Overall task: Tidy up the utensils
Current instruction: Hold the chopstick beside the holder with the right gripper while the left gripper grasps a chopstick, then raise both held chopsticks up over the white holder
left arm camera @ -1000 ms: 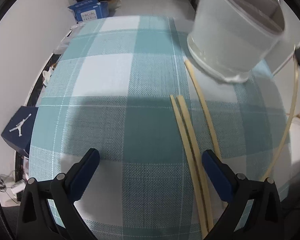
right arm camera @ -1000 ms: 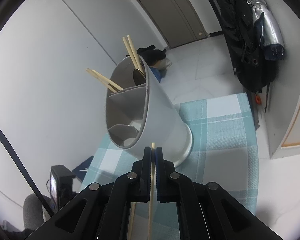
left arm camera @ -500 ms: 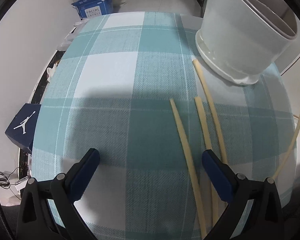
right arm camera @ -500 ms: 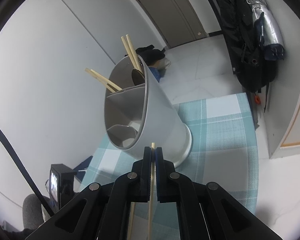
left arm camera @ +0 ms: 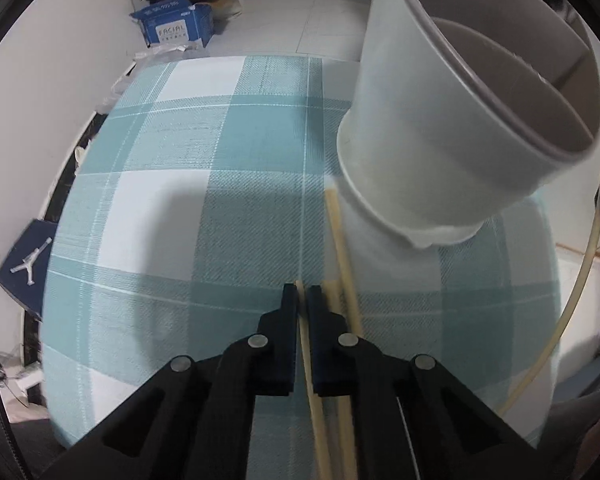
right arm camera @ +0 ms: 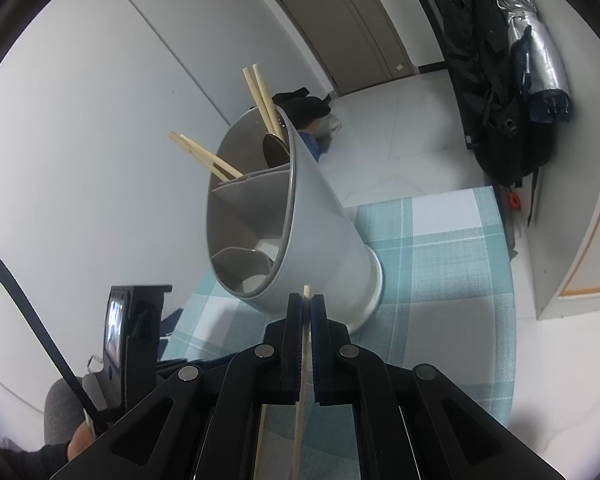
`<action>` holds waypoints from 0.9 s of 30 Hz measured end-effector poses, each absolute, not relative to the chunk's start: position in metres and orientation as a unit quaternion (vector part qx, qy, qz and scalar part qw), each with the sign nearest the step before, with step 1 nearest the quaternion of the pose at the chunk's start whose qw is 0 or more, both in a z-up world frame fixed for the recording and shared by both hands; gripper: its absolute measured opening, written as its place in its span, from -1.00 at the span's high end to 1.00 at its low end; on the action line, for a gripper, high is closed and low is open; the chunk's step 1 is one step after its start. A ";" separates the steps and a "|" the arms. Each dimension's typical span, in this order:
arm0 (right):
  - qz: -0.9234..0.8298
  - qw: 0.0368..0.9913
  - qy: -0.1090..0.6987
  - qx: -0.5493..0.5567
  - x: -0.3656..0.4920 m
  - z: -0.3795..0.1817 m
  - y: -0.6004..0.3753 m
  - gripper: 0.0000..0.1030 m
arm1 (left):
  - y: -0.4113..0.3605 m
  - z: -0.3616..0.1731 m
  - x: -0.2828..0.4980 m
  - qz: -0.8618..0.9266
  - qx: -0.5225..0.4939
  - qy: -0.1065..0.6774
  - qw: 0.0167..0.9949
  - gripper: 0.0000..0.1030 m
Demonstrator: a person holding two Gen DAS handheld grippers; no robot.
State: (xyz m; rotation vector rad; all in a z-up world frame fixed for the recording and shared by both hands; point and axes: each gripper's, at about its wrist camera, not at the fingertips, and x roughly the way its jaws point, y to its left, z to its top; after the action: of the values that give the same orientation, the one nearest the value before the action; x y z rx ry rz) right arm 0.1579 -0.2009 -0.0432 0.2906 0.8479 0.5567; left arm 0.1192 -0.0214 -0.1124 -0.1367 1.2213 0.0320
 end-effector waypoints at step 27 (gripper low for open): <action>0.206 0.925 0.307 0.084 0.101 0.005 -0.189 0.94 | -0.002 0.016 0.041 -0.047 -0.112 0.344 0.931 0.99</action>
State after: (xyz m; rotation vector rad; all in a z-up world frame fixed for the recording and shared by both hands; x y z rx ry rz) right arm 0.1009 -0.1893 0.0051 0.1720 0.6297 0.4225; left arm 0.0412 -0.0023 0.0156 -0.2301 0.7040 -0.0960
